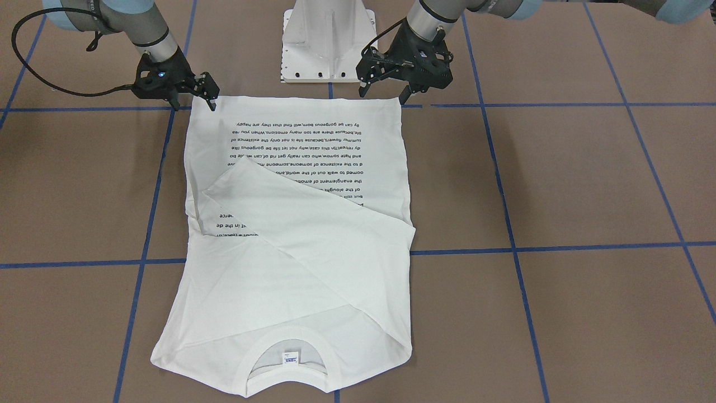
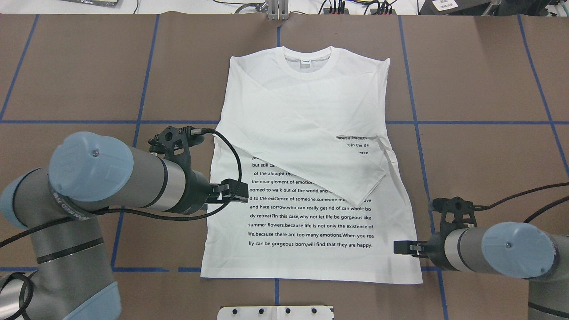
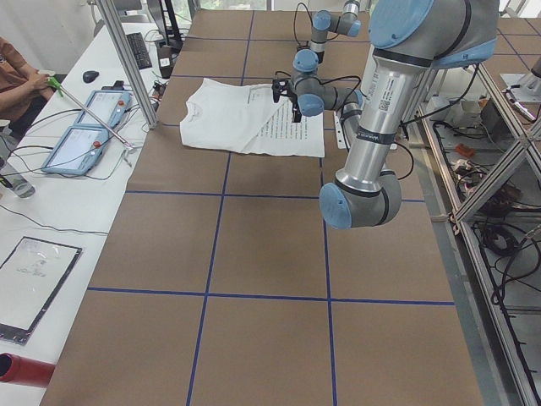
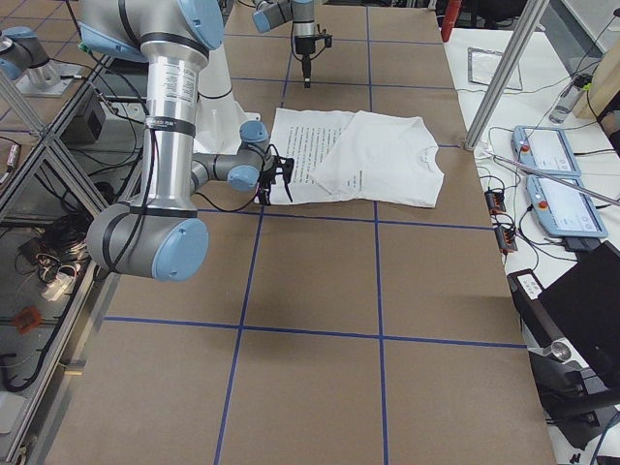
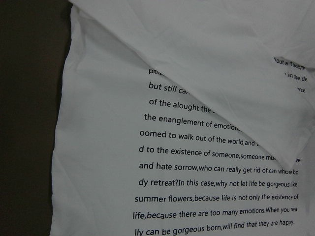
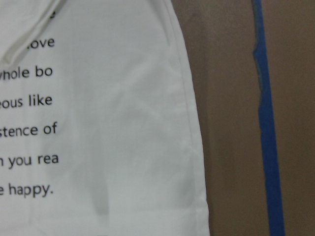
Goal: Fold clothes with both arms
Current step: 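Grasp both bottom hem corners with the left and right grippers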
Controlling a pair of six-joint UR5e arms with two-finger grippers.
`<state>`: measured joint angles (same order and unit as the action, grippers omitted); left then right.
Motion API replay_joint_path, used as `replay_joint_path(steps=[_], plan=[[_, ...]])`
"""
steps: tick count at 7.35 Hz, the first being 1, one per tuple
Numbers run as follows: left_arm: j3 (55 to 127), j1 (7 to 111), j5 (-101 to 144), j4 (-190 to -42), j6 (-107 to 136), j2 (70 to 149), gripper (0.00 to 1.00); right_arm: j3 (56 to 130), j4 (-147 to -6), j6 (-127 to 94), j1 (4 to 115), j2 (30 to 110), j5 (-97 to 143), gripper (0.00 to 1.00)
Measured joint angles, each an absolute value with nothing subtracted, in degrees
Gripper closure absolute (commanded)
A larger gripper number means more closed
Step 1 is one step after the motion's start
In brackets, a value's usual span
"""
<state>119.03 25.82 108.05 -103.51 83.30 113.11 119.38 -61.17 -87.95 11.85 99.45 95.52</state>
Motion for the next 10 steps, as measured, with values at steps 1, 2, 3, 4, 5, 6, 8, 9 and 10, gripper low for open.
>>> replay_joint_path(steps=[1,2,3,4,5,6,8,9,10], plan=[[119.1,25.8,108.0,-103.5,83.3,113.0,0.0,119.5,-62.1,-88.3,10.6,100.0,95.0,0.12],[119.3,25.8,108.0,-103.6,83.3,112.9,0.0,119.7,-63.1,-88.5,10.1,100.2,94.9,0.21],[119.3,25.8,108.0,-103.6,83.3,112.8,0.0,120.2,-63.6,-88.5,9.9,100.2,94.9,0.22],[119.3,25.8,108.0,-103.6,83.3,112.7,0.0,120.9,-63.8,-88.5,9.9,100.2,95.1,0.23],[119.4,25.8,108.0,-103.6,83.3,112.6,0.0,121.4,-64.1,-88.5,10.0,100.2,95.3,0.23],[119.3,25.8,108.0,-103.6,83.3,112.6,0.0,121.6,-65.3,-88.5,9.9,100.0,95.3,0.23],[119.3,25.8,108.0,-103.6,83.3,112.6,0.0,121.6,-67.9,-88.5,9.7,99.5,95.4,0.23],[119.3,25.8,108.0,-103.6,83.3,112.6,0.0,121.5,-68.3,-88.5,9.6,99.2,95.4,0.24],[119.3,25.8,108.0,-103.6,83.4,112.6,0.0,121.1,-68.5,-88.5,9.4,98.7,95.4,0.29]])
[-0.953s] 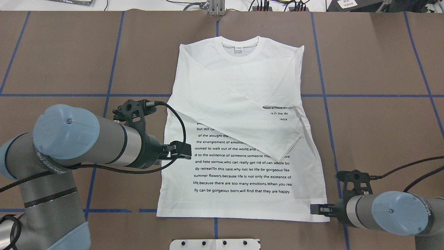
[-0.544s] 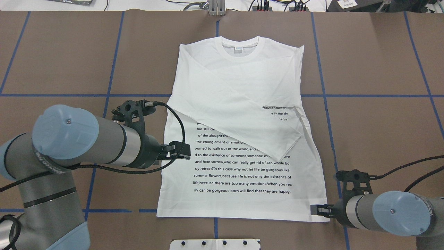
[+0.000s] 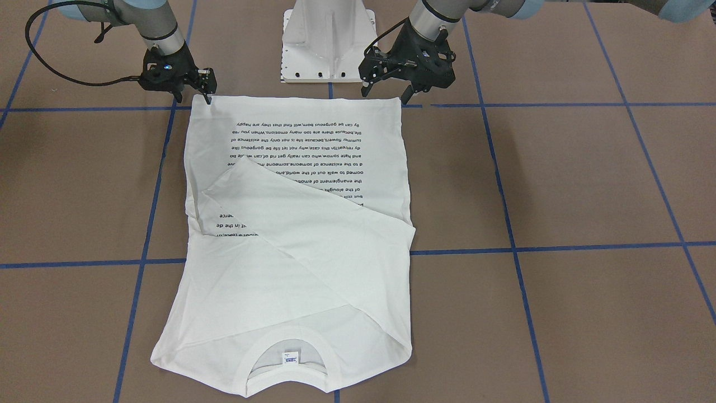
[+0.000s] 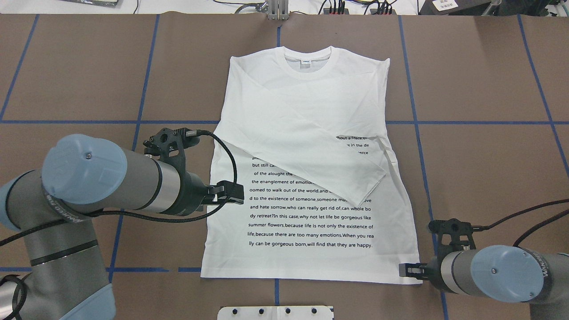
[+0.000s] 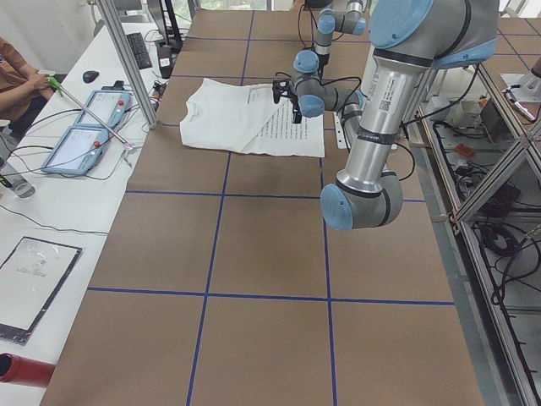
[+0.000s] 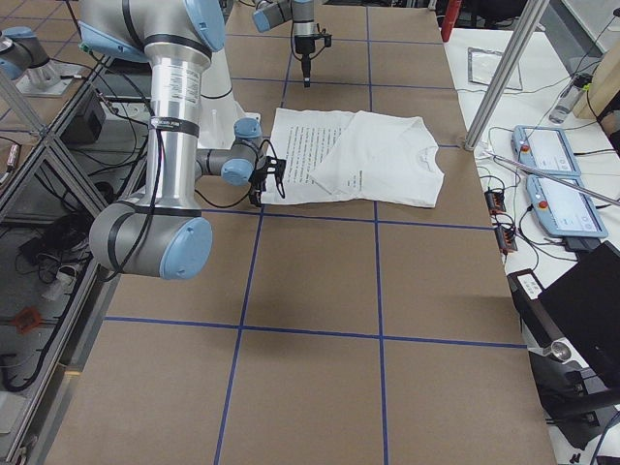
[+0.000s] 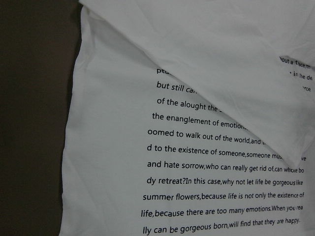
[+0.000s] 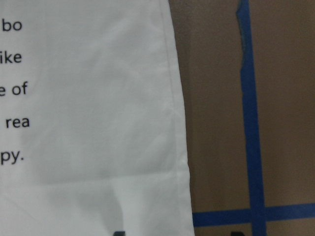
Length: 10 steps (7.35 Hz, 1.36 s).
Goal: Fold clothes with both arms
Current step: 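Grasp both bottom hem corners with the left and right grippers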
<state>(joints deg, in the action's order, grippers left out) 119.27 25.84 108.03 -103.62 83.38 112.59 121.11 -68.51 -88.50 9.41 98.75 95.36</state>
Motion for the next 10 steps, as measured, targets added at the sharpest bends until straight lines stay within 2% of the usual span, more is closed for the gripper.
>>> replay_joint_path(steps=[1,2,3,4,5,10], plan=[[119.3,25.8,108.1,-103.6,83.4,112.6,0.0,120.7,-68.9,-88.5,9.2,98.2,95.4,0.38],[119.3,25.8,108.1,-103.6,83.4,112.6,0.0,120.6,-69.4,-88.5,9.2,97.7,95.4,0.52],[119.3,25.8,108.0,-103.6,83.4,112.6,0.0,120.7,-69.7,-88.5,9.3,97.4,95.6,0.77],[119.3,25.8,108.0,-103.6,83.5,112.6,0.0,120.8,-69.9,-88.5,9.5,97.4,95.9,0.92],[119.3,25.8,108.0,-103.6,83.6,112.6,0.0,121.0,-69.9,-88.5,9.8,97.4,96.6,0.99],[118.8,25.7,108.0,-103.6,83.8,112.6,0.0,121.3,-70.0,-88.5,10.2,97.6,97.4,1.0]])
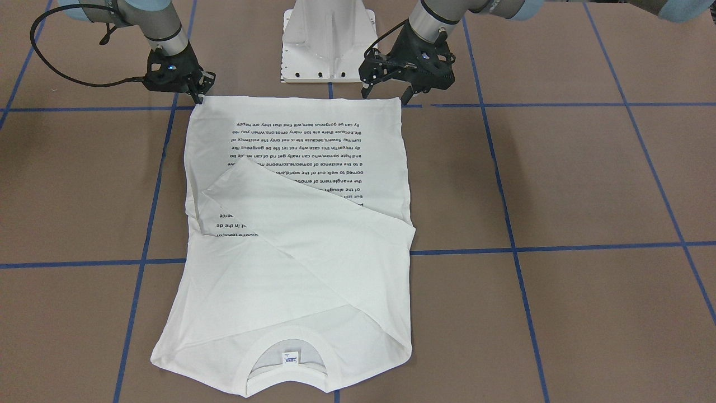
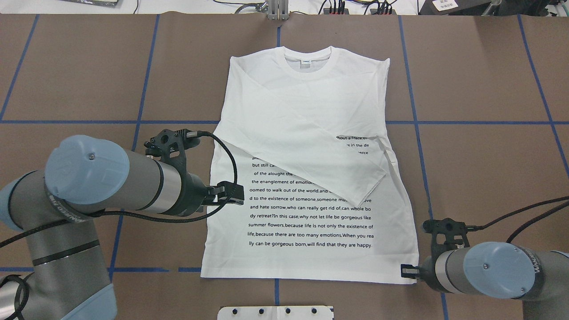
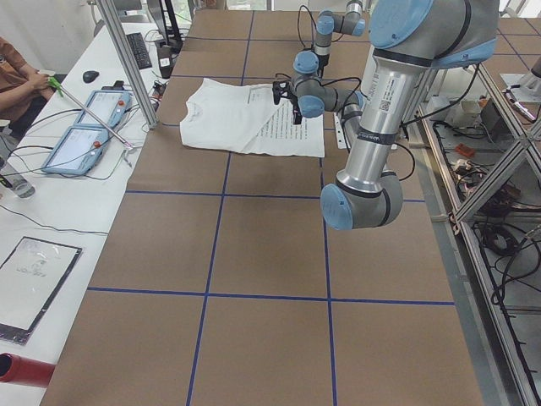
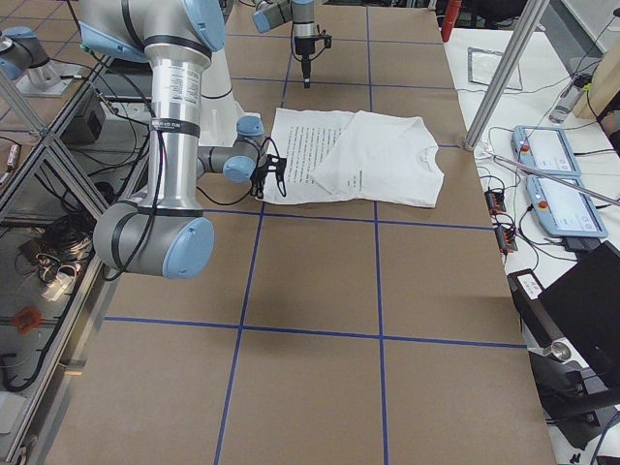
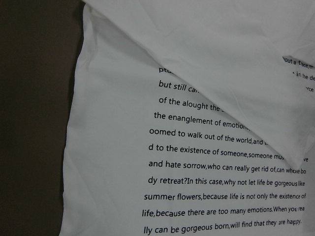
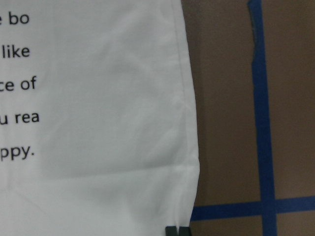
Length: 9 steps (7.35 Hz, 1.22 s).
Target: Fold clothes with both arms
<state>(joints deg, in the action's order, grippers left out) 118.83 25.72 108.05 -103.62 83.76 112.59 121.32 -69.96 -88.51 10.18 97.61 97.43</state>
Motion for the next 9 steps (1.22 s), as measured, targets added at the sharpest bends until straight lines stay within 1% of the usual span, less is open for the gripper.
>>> replay_joint_path(steps=[3,5,7,9], plan=[[118.6,24.5,107.6,-103.6,84.9,110.2,0.01,123.2,-70.0,-88.7,11.0,97.8,96.5,1.0],[118.8,19.3,104.9,-103.0,89.4,108.4,0.04,124.8,-70.0,-88.7,11.8,97.9,96.5,1.0],[118.5,13.8,101.6,-99.6,92.6,107.8,0.09,125.2,-70.0,-88.7,12.4,97.8,96.5,1.0],[117.0,11.0,99.2,-96.7,93.7,107.8,0.14,125.2,-70.0,-88.7,12.7,97.6,96.5,1.0]])
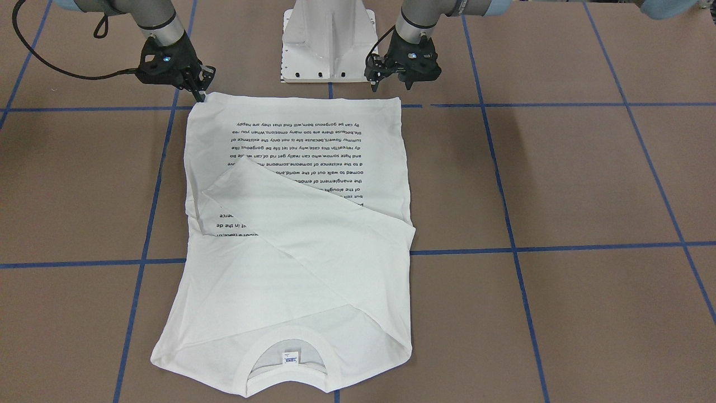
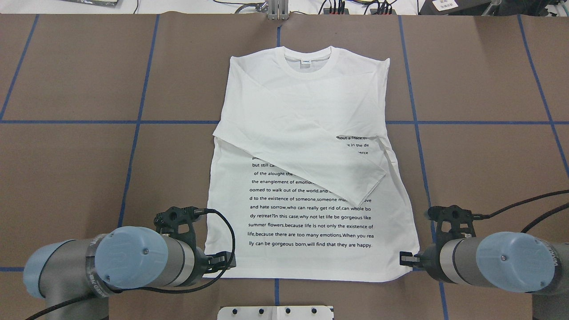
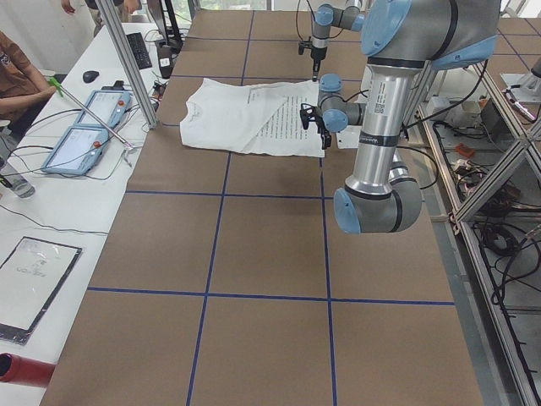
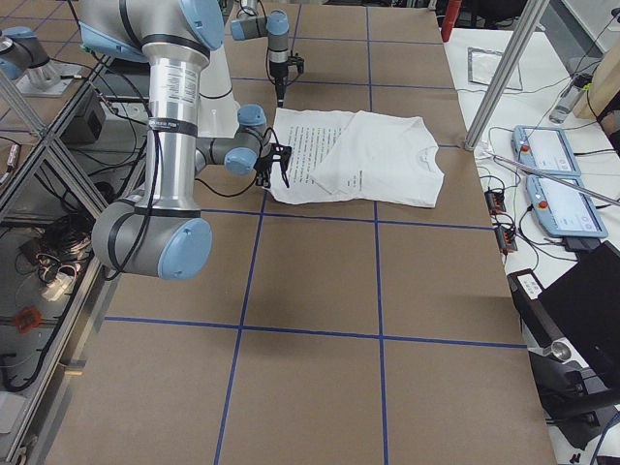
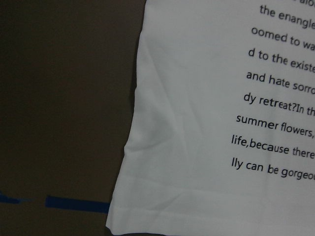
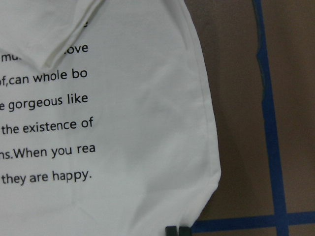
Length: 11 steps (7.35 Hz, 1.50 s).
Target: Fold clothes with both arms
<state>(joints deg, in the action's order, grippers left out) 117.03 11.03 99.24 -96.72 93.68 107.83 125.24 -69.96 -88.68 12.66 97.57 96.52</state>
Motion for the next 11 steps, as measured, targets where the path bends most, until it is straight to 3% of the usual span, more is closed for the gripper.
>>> replay_joint_path(steps=[2,6,8,10,11], plan=[[114.3,10.6,98.2,-96.3,94.0,108.2,0.18,125.3,-70.0,-88.7,13.0,97.5,96.6,1.0],[112.4,10.4,97.1,-96.3,94.2,108.5,0.36,125.5,-70.0,-88.7,13.3,97.7,96.6,1.0],[112.2,10.3,97.1,-96.3,94.2,108.6,0.59,125.5,-70.0,-88.7,13.4,97.8,96.6,1.0],[112.0,10.3,97.2,-96.4,94.2,108.6,0.71,125.5,-70.0,-88.7,13.4,97.9,96.6,1.0],[111.7,10.2,97.2,-96.5,94.2,108.7,0.82,125.5,-70.0,-88.7,13.4,97.9,96.6,1.0]])
